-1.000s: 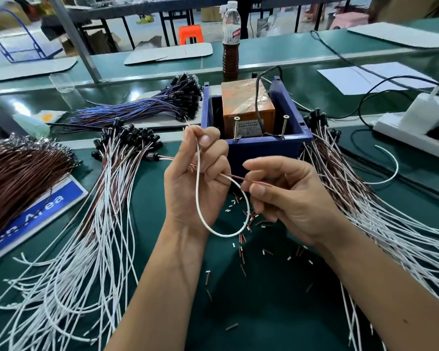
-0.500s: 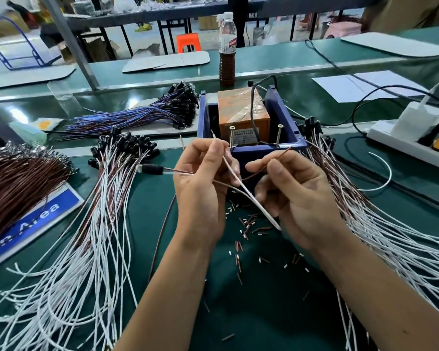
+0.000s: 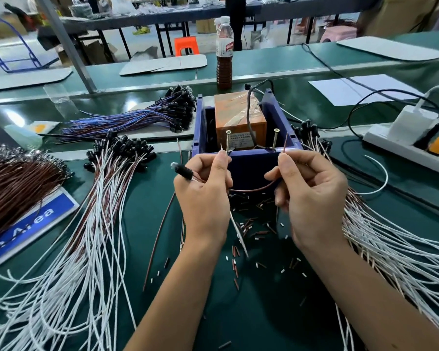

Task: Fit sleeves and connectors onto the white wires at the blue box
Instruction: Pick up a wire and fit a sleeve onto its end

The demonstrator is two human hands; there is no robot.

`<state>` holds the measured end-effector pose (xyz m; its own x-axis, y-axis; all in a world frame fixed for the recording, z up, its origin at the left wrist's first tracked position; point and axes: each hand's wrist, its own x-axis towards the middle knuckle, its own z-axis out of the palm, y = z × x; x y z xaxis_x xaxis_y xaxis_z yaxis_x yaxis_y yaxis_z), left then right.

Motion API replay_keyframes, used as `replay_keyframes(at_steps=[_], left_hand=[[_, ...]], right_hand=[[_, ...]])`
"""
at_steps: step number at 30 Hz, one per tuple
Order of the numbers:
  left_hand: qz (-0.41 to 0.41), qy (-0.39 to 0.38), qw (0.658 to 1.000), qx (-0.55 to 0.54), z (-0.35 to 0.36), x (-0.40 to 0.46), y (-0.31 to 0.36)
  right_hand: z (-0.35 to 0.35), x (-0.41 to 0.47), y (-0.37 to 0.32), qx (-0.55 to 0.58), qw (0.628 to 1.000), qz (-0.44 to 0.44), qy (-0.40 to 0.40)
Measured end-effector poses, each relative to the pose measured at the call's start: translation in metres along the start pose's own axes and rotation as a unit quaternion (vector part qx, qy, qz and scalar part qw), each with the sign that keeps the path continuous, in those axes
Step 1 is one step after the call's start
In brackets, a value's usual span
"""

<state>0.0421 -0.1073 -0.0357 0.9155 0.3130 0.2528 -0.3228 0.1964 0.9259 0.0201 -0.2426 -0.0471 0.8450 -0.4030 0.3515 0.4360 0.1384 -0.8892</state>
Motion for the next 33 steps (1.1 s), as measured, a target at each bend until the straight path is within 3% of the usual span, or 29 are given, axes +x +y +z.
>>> replay_keyframes(at_steps=[15, 25, 33], left_hand=[[0.021, 0.029, 0.999, 0.041, 0.009, -0.004, 0.002], [0.089, 0.065, 0.991, 0.074, 0.012, -0.007, 0.004], [0.097, 0.072, 0.989, 0.083, 0.011, -0.008, 0.005]], right_hand=[[-0.004, 0.009, 0.004, -0.024, 0.999, 0.019, 0.016], [-0.005, 0.01, 0.004, -0.052, 0.999, -0.009, 0.006], [-0.006, 0.006, 0.003, -0.07, 0.997, -0.042, -0.014]])
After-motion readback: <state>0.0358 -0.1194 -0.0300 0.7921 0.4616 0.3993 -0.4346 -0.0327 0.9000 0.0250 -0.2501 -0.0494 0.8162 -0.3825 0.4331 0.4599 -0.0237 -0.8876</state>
